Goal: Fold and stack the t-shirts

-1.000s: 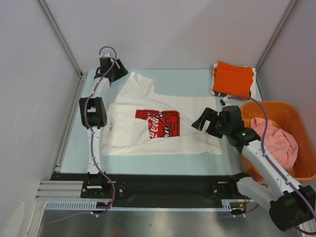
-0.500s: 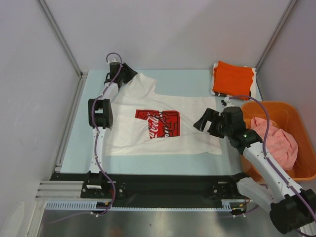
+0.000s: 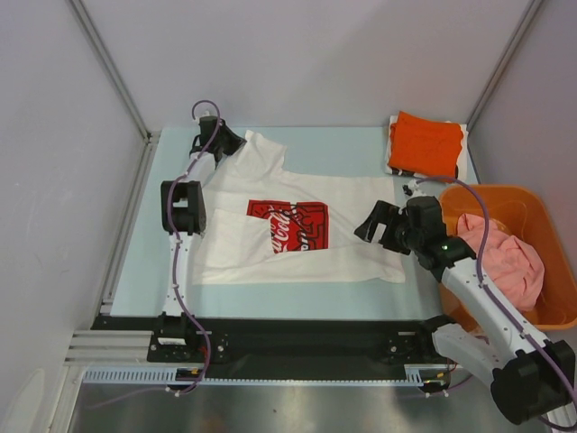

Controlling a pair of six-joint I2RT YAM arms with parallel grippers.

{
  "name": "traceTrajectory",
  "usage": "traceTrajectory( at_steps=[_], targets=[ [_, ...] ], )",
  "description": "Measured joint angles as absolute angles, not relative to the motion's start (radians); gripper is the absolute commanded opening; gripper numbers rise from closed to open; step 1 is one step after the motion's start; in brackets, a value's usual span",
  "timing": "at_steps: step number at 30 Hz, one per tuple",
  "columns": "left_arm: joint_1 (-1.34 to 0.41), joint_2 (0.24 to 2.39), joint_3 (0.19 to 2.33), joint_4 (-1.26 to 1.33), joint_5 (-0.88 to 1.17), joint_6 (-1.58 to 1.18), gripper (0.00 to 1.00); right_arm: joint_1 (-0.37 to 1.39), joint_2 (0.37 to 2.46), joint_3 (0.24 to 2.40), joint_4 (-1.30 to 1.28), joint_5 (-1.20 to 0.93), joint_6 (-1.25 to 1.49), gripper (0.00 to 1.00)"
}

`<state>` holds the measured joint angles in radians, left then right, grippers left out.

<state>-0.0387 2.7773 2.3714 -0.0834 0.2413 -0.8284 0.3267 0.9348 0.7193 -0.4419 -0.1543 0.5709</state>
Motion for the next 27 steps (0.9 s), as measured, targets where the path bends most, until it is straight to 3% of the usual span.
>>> traceTrajectory(
  at_steps=[6,14,27],
  targets=[
    [-0.037,2.776,2.355,-0.061,0.243,-0.83,0.0,0.277,1.148,0.785,-0.425,-0.105,0.56,1.0],
    [-0.03,2.768,2.304,0.019,0.249,-0.841,0.0,0.152,1.563,1.128,-0.403,0.008,0.517,0.8],
    [-0.03,2.768,2.304,0.021,0.249,-0.841,0.0,0.091,2.007,1.465,-0.355,0.093,0.433,0.62]
  ],
)
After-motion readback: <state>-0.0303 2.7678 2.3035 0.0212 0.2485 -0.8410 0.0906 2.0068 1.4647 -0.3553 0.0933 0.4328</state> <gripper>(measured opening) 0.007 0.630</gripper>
